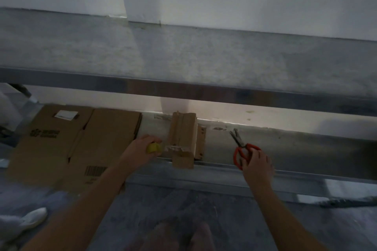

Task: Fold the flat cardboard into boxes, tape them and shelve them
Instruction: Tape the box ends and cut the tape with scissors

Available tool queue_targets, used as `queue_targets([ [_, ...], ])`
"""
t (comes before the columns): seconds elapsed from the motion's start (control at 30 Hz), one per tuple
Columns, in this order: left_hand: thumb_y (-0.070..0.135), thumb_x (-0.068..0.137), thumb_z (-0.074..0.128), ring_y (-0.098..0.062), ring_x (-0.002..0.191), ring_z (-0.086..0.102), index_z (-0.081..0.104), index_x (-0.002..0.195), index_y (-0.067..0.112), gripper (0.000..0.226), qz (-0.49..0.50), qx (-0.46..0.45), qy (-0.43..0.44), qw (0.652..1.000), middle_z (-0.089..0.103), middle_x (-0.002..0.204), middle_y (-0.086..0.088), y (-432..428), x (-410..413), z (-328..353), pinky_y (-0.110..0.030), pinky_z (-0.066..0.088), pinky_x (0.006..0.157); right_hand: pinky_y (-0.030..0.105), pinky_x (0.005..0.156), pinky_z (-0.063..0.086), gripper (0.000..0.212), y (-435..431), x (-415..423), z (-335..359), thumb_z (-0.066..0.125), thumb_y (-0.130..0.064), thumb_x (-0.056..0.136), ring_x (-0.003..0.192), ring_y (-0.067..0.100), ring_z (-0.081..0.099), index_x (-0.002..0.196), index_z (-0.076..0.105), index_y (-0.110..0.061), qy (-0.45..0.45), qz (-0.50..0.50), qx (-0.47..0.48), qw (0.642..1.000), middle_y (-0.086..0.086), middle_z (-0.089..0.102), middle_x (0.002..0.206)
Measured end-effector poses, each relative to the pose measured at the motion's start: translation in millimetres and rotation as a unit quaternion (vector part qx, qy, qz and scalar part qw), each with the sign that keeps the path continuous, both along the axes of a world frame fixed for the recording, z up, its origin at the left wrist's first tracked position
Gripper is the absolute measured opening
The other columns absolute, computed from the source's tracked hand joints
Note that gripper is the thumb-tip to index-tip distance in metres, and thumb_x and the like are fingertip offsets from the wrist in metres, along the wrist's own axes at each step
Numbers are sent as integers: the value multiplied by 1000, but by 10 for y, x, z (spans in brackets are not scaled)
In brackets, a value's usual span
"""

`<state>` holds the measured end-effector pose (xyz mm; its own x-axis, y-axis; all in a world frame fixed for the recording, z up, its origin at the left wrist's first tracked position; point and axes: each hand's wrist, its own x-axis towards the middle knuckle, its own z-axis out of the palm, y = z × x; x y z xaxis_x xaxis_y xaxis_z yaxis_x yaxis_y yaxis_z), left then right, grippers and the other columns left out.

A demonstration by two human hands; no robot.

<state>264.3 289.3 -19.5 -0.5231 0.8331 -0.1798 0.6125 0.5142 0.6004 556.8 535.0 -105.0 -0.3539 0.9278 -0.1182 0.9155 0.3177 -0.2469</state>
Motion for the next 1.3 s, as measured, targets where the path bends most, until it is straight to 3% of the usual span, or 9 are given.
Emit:
queue_targets([
  [0.27, 21, 81, 77, -15, 99, 52, 63, 112, 14, 35, 8, -8, 24, 1000, 52, 115, 0, 5, -15, 93, -19, 36, 83, 34, 84, 43, 30, 54, -31, 99, 42, -39, 102, 98, 23, 64, 116, 54, -16, -121, 30, 38, 991, 5, 68, 110],
  [0.43, 17, 79, 78, -15, 101, 53, 64, 109, 11, 33, -24, 3, 21, 999, 51, 111, -1, -20, -72, 88, -16, 34, 83, 35, 70, 48, 34, -501, 135, 384, 47, -39, 100, 85, 33, 69, 131, 49, -25, -14, 17, -7, 1000, 10, 73, 95],
  [0.57, 22, 81, 76, -15, 100, 54, 65, 109, 15, 31, -43, -4, -3, 999, 55, 112, 0, -18, -143, 44, -19, 36, 83, 36, 74, 51, 42, -1358, 184, 536, 56, -45, 92, 89, 31, 69, 132, 48, -35, 76, 5, -42, 996, 3, 74, 101],
  [0.7, 29, 81, 76, -13, 99, 54, 65, 108, 20, 31, -38, 13, -40, 998, 59, 111, 3, -39, -224, 24, -22, 38, 81, 28, 79, 54, 48, -2168, -43, 508, 49, -71, 78, 90, 8, 70, 118, 47, -44, 159, -14, -132, 978, -17, 72, 98],
  [0.83, 30, 81, 76, -14, 101, 54, 64, 108, 23, 30, -48, 3, -76, 996, 59, 112, 2, -50, -250, 13, -24, 40, 81, 20, 76, 52, 52, -2516, -503, 402, 51, -75, 72, 81, -12, 63, 115, 43, -48, 206, -50, -230, 950, -30, 66, 92],
  [0.9, 30, 80, 77, -14, 100, 54, 64, 107, 24, 30, -60, 11, -75, 995, 59, 112, 2, -69, -261, 18, -24, 39, 80, 17, 76, 47, 53, -2592, -751, 389, 55, -73, 67, 82, -16, 57, 111, 43, -48, 251, -59, -285, 923, -34, 61, 95],
  [1.0, 29, 82, 75, -14, 100, 55, 65, 109, 20, 30, -81, 16, -67, 994, 59, 111, 1, -104, -286, 17, -24, 39, 79, 22, 72, 54, 46, -2652, -1018, 347, 65, -64, 73, 81, 0, 67, 104, 49, -35, 358, -122, -380, 845, -13, 71, 92],
  [1.13, 28, 83, 73, -14, 101, 54, 64, 111, 19, 31, -95, 13, -61, 994, 58, 111, 0, -141, -342, -4, -23, 39, 80, 9, 53, 43, 19, -2634, -1208, 402, 66, -37, 90, 60, -9, 60, 95, 51, -26, 372, -154, -395, 826, -10, 64, 78],
  [1.3, 29, 82, 75, -14, 100, 55, 65, 110, 18, 32, -108, 12, -54, 993, 59, 111, 0, -147, -391, -51, -23, 39, 81, 19, 60, 40, 10, -2568, -1247, 456, 53, -37, 97, 79, 5, 55, 89, 51, -32, 329, -153, -410, 837, -7, 58, 88],
])
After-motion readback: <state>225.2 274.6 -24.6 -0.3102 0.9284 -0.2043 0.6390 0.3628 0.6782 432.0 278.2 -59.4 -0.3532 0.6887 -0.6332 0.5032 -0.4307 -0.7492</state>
